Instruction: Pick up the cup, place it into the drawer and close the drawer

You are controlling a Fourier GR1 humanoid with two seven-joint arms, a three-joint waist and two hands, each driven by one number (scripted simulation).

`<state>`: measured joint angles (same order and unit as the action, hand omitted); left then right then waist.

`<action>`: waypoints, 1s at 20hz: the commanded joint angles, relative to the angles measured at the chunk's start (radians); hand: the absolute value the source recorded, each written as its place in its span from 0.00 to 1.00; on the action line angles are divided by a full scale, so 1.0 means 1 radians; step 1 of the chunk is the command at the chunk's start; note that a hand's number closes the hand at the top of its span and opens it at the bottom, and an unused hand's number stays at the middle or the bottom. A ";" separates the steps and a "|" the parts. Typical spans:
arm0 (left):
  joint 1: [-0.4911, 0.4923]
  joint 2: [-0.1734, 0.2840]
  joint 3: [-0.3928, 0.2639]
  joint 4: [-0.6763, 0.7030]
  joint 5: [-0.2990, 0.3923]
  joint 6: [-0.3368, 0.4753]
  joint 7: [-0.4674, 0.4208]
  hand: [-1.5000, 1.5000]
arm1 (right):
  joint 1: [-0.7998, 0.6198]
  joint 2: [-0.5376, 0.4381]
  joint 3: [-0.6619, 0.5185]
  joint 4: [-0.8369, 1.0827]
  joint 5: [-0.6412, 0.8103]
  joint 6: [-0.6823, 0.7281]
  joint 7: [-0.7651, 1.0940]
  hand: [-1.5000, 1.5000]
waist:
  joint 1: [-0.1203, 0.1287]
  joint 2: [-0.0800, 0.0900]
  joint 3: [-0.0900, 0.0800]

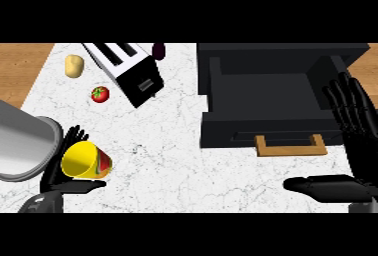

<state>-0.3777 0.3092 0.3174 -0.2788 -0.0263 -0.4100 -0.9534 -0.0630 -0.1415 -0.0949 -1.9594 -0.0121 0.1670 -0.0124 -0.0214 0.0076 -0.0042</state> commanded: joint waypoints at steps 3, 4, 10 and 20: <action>-0.002 -0.007 -0.009 0.003 0.020 -0.222 -0.110 1.00 | 0.026 0.026 0.038 -0.013 0.021 -0.003 -0.013 0.00 | -0.001 0.000 -0.001; 0.006 -0.048 -0.021 -0.010 0.017 -0.221 -0.127 1.00 | 0.021 0.006 -0.003 0.018 -0.015 0.015 -0.026 0.00 | -0.001 0.001 -0.001; -0.010 -0.058 -0.022 -0.040 0.062 -0.319 -0.075 1.00 | -0.031 -0.004 -0.012 0.030 -0.001 -0.005 0.021 0.00 | 0.007 -0.002 0.000; -0.026 -0.088 0.071 -0.077 0.161 -0.107 -0.140 1.00 | -0.010 -0.006 -0.010 0.034 0.005 0.008 -0.023 0.00 | 0.000 0.001 0.000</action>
<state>-0.3947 0.2278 0.3338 -0.3700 0.0889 -0.4889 -0.9478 -0.0831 -0.1485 -0.1107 -1.9111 -0.0108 0.1735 -0.0332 -0.0158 0.0076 -0.0039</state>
